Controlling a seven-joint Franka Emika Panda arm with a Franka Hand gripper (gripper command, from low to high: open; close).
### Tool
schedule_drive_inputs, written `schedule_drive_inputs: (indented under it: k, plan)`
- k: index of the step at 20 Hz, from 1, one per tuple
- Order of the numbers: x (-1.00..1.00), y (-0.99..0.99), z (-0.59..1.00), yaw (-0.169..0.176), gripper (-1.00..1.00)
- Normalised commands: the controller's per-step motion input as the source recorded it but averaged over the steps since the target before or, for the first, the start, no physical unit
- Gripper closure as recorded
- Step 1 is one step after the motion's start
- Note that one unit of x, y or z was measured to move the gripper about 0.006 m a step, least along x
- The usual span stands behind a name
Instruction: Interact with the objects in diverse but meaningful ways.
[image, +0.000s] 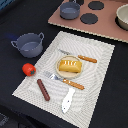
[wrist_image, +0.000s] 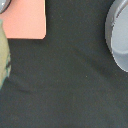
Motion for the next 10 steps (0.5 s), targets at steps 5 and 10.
schedule_drive_inputs:
  k: [5, 10]
  plan:
    - [0.00, -0.01, -0.01, 0.000, -1.00]
    - [0.12, -0.25, -0.25, 0.000, -1.00]
